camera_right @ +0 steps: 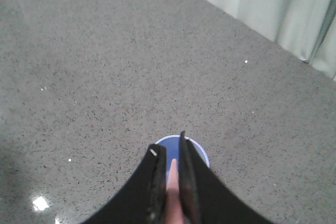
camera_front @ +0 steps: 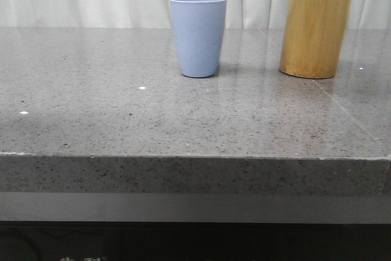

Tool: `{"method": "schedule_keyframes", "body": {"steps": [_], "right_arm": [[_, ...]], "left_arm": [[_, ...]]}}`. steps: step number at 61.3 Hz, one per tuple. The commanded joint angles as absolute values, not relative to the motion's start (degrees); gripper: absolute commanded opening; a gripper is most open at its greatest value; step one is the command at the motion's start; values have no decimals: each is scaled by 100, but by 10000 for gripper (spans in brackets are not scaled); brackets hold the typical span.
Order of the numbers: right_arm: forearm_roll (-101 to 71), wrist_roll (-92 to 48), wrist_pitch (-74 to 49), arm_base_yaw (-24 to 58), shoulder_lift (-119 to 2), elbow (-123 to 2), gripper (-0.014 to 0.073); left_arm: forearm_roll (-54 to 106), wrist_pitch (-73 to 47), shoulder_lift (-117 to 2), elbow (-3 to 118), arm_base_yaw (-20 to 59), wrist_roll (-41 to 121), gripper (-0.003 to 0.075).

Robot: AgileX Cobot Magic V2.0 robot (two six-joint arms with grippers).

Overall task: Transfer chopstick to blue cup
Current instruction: 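Lift the pink chopstick over the blue cup and release it inside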

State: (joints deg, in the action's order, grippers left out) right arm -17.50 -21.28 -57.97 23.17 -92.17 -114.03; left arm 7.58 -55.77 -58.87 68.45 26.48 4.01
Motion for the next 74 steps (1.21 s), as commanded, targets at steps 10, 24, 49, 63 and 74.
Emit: {"method": "schedule_keyframes", "body": {"steps": [10,24,49,63,74], "right_arm": [[-1385,-2182,-5045,2527,-9837,-11557,-117],[-1503,-2176,-5098,2527,-10217,-11557,-59],[-1546,-2165,-5125,2527,-10107,-11575,417],[-1008,-1496,-5495,2500,-9353,-11575,415],[-693,-549,-6196,2275,-8583,-11405,415]], "left_arm": [[852,-5181,-5787,6995,2642,401,188],[852,-5181,-5787,6995,2642,401,188],[852,-5181,-5787,6995,2642,401,188],[852,-5181,-5787,6995,2642,401,188],[852,-5181,-5787,6995,2642,401,188]]}}
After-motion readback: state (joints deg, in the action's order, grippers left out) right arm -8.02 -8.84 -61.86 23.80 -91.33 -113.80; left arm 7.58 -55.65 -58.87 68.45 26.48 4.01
